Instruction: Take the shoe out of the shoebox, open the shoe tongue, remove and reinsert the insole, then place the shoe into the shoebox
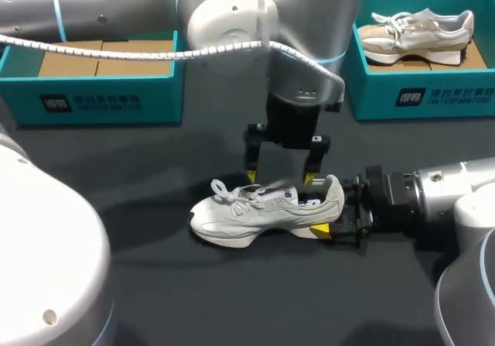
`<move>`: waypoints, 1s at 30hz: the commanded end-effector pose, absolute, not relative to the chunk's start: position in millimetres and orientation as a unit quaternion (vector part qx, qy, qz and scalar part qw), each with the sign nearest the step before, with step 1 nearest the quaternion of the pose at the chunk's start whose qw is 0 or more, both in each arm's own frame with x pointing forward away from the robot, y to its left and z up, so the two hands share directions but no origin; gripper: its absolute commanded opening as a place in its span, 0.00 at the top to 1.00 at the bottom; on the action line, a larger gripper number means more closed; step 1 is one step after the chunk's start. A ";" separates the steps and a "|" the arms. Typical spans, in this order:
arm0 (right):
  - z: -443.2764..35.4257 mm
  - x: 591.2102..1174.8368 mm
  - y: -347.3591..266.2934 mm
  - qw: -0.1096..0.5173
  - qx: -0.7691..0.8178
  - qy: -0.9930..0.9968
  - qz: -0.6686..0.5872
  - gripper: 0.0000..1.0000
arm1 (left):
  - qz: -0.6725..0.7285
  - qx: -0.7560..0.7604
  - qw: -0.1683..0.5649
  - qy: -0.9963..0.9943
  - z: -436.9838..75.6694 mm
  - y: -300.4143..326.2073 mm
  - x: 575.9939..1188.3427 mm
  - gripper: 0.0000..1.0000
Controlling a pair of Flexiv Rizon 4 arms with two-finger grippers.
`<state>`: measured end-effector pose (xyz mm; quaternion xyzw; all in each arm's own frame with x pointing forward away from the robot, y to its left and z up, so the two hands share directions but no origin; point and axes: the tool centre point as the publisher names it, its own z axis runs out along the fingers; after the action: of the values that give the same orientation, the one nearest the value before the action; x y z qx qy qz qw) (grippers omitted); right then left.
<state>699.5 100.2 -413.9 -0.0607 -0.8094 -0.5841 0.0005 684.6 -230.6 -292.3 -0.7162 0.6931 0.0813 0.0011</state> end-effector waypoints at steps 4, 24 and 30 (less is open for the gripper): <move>-412.5 699.1 99.9 0.001 -0.061 -0.811 -0.583 1.00 | 0.114 -0.718 0.015 0.687 -313.7 -240.2 687.3 0.00; -412.5 699.1 99.9 0.001 -0.061 -0.811 -0.583 1.00 | 0.179 -0.720 0.059 0.668 -343.9 -240.3 685.4 0.00; -412.5 699.1 99.9 0.001 -0.061 -0.811 -0.583 1.00 | 0.202 -0.714 0.066 0.667 -346.9 -234.2 686.5 0.08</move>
<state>699.5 100.2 -413.9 -0.0607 -0.8094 -0.5841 0.0005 686.4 -230.5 -346.1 -0.7161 0.6686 0.1919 0.0585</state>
